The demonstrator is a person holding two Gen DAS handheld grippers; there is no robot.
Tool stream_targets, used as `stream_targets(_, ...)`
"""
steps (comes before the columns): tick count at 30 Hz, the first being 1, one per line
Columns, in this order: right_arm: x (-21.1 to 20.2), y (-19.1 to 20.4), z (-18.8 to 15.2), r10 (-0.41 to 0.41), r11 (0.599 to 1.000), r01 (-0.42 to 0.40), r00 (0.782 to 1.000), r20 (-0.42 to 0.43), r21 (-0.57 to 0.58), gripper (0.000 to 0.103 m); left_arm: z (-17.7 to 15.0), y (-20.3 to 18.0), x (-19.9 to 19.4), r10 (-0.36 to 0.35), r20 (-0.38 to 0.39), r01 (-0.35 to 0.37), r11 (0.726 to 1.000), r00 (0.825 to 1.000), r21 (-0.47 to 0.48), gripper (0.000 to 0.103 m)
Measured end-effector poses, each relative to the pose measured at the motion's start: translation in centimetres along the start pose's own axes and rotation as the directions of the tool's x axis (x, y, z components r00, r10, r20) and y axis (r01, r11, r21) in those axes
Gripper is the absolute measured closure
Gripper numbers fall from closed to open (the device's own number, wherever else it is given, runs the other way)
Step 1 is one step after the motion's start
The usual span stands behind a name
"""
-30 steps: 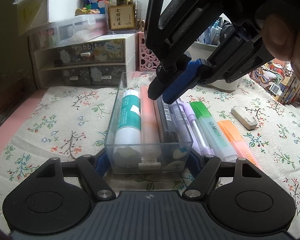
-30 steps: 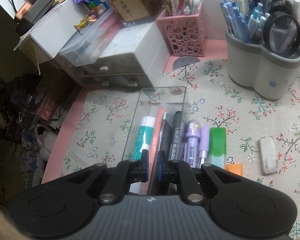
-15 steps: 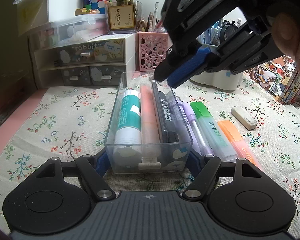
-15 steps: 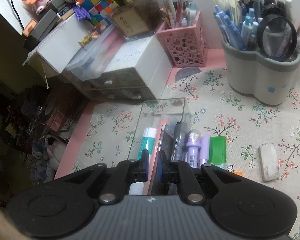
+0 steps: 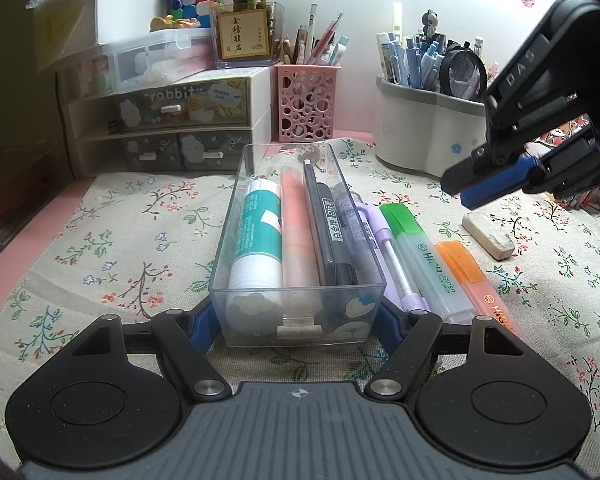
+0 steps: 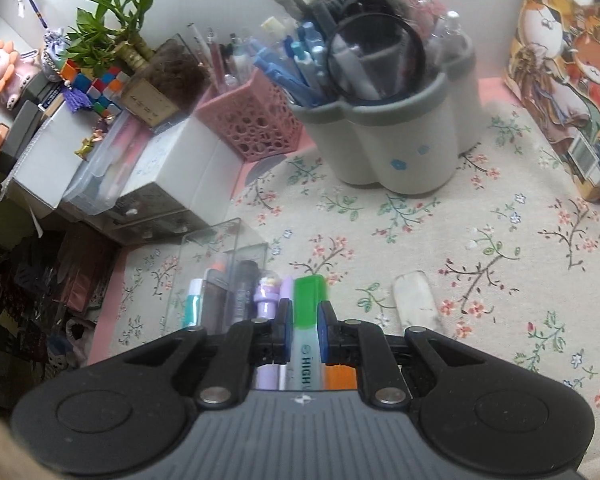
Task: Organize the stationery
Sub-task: 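Grasp the orange highlighter with the right gripper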
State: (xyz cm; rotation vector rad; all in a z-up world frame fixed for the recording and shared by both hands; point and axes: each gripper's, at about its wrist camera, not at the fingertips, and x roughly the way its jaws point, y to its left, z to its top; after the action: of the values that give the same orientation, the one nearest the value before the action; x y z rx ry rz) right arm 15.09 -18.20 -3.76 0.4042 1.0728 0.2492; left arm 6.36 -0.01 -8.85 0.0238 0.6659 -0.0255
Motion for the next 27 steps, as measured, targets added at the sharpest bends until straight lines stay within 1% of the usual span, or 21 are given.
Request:
stream_targets(5,0.4,-1.4,-1.4,-0.032,0.999,0.032,0.999,-0.034,-0.011,0.095,0.0,0.0,0.0,0.000,0.000,0.000,1.000,1.000,0.000,0.030)
stream_targets(9,0.2,-2.6,-3.3,-0.016,1.000,0.014,0.998,-0.060,-0.026,0.095,0.0,0.0,0.0,0.000,0.000,0.000,1.000,1.000,0.000,0.030)
stream_targets(10,0.0,-2.9,-3.7,-0.014,0.999,0.012,0.998,-0.057,-0.030,0.093,0.0,0.0,0.0,0.000,0.000,0.000,1.000,1.000,0.000,0.030)
stream_targets(13,-0.6,-3.3,-4.7,-0.010,0.999,0.007,0.998,-0.056,-0.052,0.092,0.0,0.0,0.0,0.000,0.000,0.000,1.000,1.000,0.000,0.030)
stream_targets(15,-0.8,-3.3,-5.3,0.013,0.997,-0.017,0.998,-0.063,-0.073,0.089,0.0,0.0,0.0,0.000,0.000,0.000,1.000,1.000,0.000,0.030)
stream_targets(17,-0.5,-3.0,-5.8,0.060,0.993,-0.068,0.995,-0.080,-0.095,0.087,0.0,0.0,0.0,0.000,0.000,0.000,1.000,1.000,0.000,0.030)
stream_targets(20,-0.5,-2.4,-6.4,0.075,0.987,-0.083,0.995,-0.060,-0.137,0.081,0.0,0.0,0.0,0.002,0.000,-0.002,1.000,1.000,-0.001,0.030)
stream_targets(21,-0.4,-2.3,-6.5,0.077,0.985,-0.083,0.996,-0.050,-0.148,0.081,0.0,0.0,0.0,0.000,0.000,0.000,1.000,1.000,-0.001,0.030)
stream_targets(22,-0.4,-2.0,-6.8,0.064,0.984,-0.070,0.997,-0.043,-0.164,0.084,0.0,0.0,0.0,0.001,0.000,-0.001,1.000,1.000,-0.001,0.030)
stream_targets(25,-0.6,0.2,-8.0,-0.029,0.960,0.024,0.999,-0.016,-0.279,0.084,0.0,0.0,0.0,0.001,0.000,-0.001,1.000,1.000,-0.001,0.030)
stream_targets(27,-0.6,0.8,-8.4,-0.066,0.950,0.062,0.998,-0.001,-0.305,0.084,0.0,0.0,0.0,0.000,0.000,0.000,1.000,1.000,-0.001,0.030)
